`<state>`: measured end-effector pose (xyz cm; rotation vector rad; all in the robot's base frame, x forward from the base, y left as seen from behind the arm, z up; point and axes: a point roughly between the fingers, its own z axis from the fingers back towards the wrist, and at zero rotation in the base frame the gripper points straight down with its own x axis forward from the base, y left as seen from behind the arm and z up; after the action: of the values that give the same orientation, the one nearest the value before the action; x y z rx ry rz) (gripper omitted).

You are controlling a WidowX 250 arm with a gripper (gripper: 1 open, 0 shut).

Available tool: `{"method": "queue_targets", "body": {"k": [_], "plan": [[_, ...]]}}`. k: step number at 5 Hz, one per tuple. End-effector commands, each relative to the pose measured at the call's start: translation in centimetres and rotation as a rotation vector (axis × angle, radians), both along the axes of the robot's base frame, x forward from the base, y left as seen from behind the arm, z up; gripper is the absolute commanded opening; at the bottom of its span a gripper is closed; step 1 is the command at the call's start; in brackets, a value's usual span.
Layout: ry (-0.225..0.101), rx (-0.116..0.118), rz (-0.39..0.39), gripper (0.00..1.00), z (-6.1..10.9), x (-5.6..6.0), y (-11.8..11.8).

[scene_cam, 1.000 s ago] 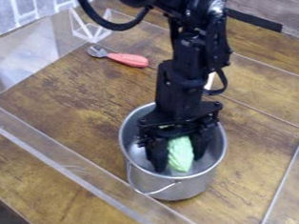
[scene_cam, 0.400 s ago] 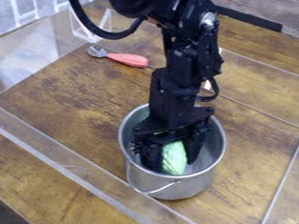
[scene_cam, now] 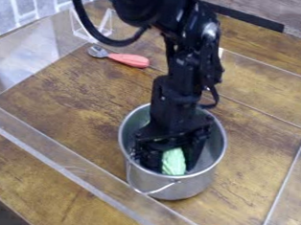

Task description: Remove the green object from the silver pot and put it on the table

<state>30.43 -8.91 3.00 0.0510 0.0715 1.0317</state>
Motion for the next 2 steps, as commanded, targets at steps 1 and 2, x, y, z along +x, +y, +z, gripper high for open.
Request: {"method": "queue_targets", "body": {"k": [1, 2], "plan": [[-0.072, -0.008, -0.063, 0.00, 1.6, 1.8, -0.8], [-0.074, -0.005, -0.084, 0.00, 2.9, 1.8, -0.9]]}}
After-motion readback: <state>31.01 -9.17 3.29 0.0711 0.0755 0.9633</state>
